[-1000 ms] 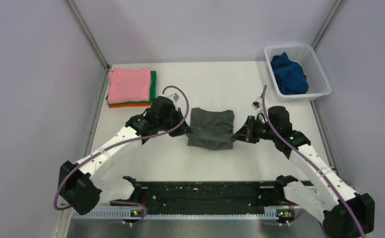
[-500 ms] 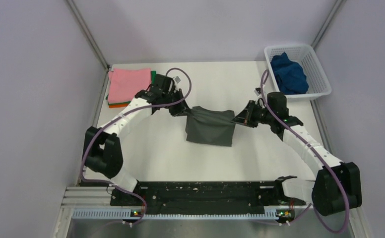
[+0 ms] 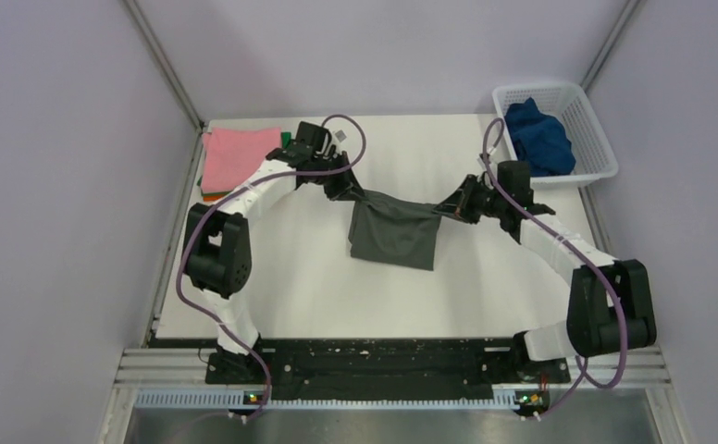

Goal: Fold and stack the t-shirts
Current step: Fold the long partially folded tshirt into a neat square

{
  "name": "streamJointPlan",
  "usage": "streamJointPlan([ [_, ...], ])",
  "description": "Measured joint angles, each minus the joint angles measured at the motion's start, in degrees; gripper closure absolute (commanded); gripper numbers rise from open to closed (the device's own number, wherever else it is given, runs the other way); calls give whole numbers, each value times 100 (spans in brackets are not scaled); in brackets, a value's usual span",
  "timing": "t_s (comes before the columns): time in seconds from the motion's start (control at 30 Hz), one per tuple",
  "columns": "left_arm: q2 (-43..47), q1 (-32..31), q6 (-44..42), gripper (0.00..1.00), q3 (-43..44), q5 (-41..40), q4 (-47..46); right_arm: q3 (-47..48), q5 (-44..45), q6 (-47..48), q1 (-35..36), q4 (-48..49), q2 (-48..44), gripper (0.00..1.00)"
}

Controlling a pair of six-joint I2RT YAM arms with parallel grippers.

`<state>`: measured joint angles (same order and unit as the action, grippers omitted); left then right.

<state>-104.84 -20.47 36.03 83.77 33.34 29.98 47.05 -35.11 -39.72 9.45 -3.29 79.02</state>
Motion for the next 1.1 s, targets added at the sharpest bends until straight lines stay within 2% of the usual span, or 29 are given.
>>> streamJointPlan([
  [0.33,-1143,175,-92,100,789,133,136,105,136,-243,-37,699,839,100],
  [0.47,-1532,236,-125,91,1099,138,162,105,407,-284,-37,922,894,100],
  [0.53,-1652,254,-125,81,1202,138,173,107,522,-280,-39,1062,994,97],
  [0.63,-1773,282,-129,53,1335,122,177,188,527,-245,-50,1161,1285,86],
  [0.67,-1792,295,-116,47,1375,101,190,262,509,-229,-61,1191,1447,72],
  [0.7,-1799,310,-122,32,1419,66,201,330,501,-225,-72,1193,1580,52],
  [0.73,-1810,321,-109,5,1491,22,243,400,503,-210,-81,1189,1696,36],
  [0.77,-1821,334,-122,2,1596,-15,289,468,520,-190,-92,1169,1784,9],
  [0.8,-1829,343,-146,1,1709,-44,332,501,562,-210,-101,1143,1803,2],
  [0.97,-1705,343,-136,1,2013,-214,470,623,977,-11,-109,831,1460,1],
  [1.1,-1143,219,-175,1,1412,-319,417,382,1207,179,-111,627,531,1],
])
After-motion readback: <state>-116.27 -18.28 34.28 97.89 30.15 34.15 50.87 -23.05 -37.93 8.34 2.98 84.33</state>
